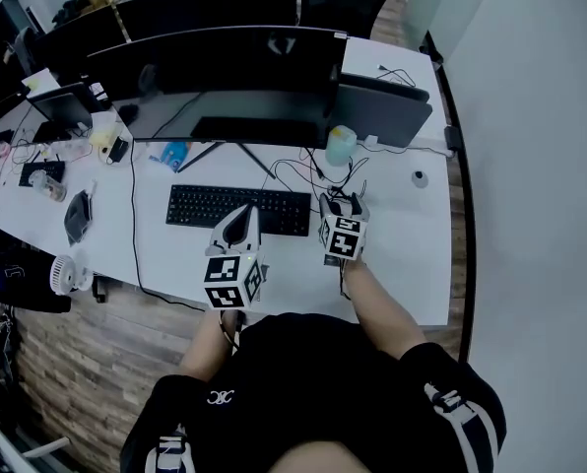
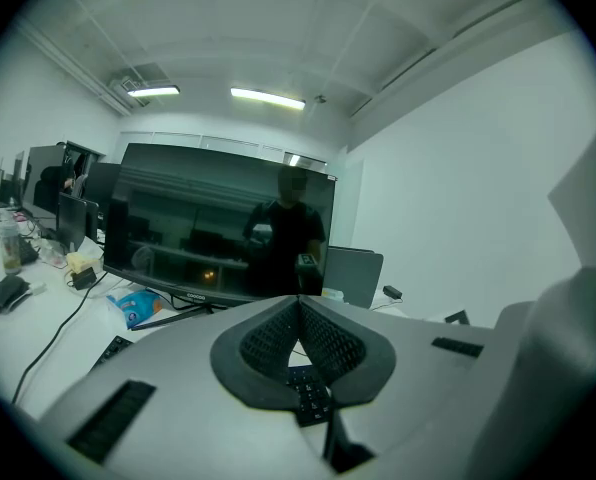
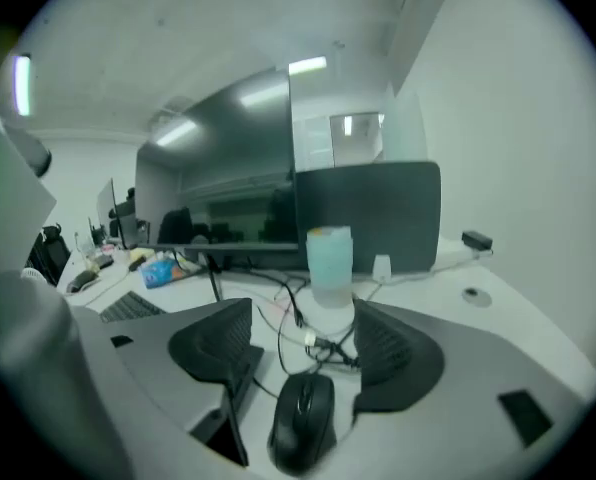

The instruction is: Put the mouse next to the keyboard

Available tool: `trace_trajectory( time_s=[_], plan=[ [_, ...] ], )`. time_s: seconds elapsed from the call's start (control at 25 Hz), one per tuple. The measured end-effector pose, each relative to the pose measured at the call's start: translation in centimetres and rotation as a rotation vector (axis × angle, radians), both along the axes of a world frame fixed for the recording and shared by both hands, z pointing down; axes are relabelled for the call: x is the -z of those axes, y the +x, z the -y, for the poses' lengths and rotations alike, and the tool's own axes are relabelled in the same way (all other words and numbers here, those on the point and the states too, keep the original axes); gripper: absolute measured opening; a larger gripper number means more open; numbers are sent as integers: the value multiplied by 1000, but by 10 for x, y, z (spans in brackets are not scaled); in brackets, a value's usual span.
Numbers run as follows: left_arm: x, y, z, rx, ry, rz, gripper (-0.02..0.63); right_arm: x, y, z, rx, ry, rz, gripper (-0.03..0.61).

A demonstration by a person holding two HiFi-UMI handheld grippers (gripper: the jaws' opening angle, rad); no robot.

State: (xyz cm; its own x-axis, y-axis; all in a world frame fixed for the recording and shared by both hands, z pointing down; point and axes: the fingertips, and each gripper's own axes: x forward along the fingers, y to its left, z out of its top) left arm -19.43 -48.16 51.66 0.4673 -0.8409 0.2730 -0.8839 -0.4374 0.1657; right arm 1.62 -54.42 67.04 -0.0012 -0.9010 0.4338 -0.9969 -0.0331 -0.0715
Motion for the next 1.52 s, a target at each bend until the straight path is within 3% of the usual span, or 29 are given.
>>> trace_trajectory(
  time_s=[0.2,0.28,0.32,0.52,1.52],
  plan=[
    [14,21,5,-29,41,-15,12,135,11,-14,28,330,-22,145],
    [19,31,5,-47,66,-23,12,173,19,-27,19,413,-25,39],
    [22,35,5,-54,76,-26,12,187,21,-33,20,439,-20,15],
    [30,46,6,-77,106,-28,12,215,24,-52,47,474,6,12],
    [32,48,0,-95,95,-28,14,206,4,-64,63,429,26,14]
  ],
)
